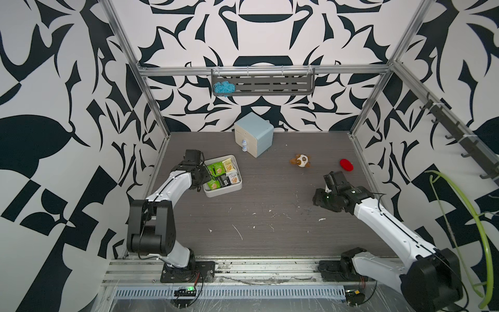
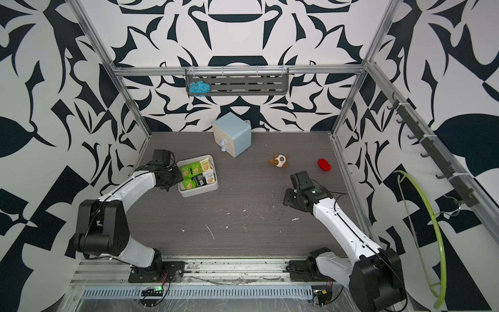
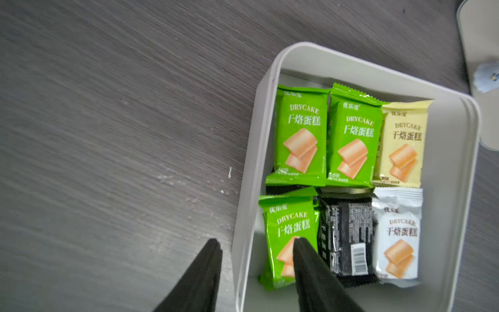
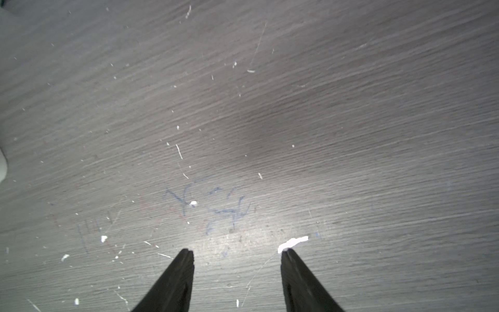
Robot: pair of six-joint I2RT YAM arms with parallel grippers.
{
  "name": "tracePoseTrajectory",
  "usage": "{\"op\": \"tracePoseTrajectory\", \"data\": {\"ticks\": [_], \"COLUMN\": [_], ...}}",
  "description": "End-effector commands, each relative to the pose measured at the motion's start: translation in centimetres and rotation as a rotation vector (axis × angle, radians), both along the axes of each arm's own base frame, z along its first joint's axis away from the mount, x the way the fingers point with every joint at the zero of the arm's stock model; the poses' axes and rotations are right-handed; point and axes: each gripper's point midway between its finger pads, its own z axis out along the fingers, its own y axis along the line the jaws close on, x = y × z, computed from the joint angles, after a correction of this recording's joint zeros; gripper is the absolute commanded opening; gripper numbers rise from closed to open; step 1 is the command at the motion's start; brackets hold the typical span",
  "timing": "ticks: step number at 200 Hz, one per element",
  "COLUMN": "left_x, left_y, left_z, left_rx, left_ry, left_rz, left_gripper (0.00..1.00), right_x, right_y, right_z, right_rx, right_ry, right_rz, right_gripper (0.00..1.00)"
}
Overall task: Take the cookies out of the storage box
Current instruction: Pick up the storage box at the center of the board, then place the storage box at the center of the board.
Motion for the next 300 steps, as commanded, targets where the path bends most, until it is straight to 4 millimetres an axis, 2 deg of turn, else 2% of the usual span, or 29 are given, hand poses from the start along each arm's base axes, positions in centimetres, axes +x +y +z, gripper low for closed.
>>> {"op": "tracePoseTrajectory", "data": {"ticks": [1,18,41,75,90,120,150,183,203,220,257,275,300], "left_x": [-0.4,-0.5,-0.6,0.0,0.3,0.2,-0.5,-1.8,-3.1,-4.6,-7.9,-9.0,-10.0], "left_y": [-0.3,0.1,0.3,0.1,0.0,-0.3,-1.5,-4.7,-7.8,-10.4,-15.0,-16.4,-17.2], "left_z": [-0.9,-1.6,-2.6,-3.0,-2.9,-2.5,-1.4,0.9,1.8,1.7,0.3,-1.1,-3.1], "left_rx": [0.003,0.034,0.056,0.048,0.042,0.030,0.007,0.068,0.081,0.096,0.138,0.151,0.179], "left_ry": [0.074,0.101,0.122,0.128,0.128,0.132,0.116,0.087,0.069,0.064,0.072,0.093,0.137], "left_rz": [-0.040,-0.041,-0.050,-0.057,-0.059,-0.074,-0.101,-0.173,-0.221,-0.256,-0.311,-0.327,-0.338], "left_gripper": [0.50,0.49,0.41,0.24,0.14,0.00,0.00,0.00,0.00,0.00,0.00,0.00,0.00], "right_x": [1.1,1.6,2.0,2.4,2.5,2.3,2.1,1.8,1.8,1.8,1.5,1.2,0.8], "right_y": [0.3,0.2,0.0,0.3,0.4,0.7,1.2,2.0,2.6,3.1,4.1,4.7,5.5], "right_z": [1.6,1.9,1.9,2.1,2.1,2.2,2.4,2.2,2.2,2.3,2.4,2.5,2.6], "right_rx": [0.008,-0.012,-0.032,-0.026,-0.027,-0.022,-0.013,-0.005,-0.003,-0.002,0.008,0.013,0.015], "right_ry": [-0.022,-0.023,-0.020,-0.020,-0.013,-0.009,-0.014,-0.003,-0.004,-0.005,-0.004,-0.005,-0.005], "right_rz": [-0.020,-0.015,-0.016,-0.021,-0.017,-0.015,-0.006,0.007,0.017,0.026,0.044,0.054,0.068], "right_gripper": [0.57,0.57,0.55,0.53,0.53,0.53,0.52,0.52,0.51,0.51,0.51,0.51,0.50]}}
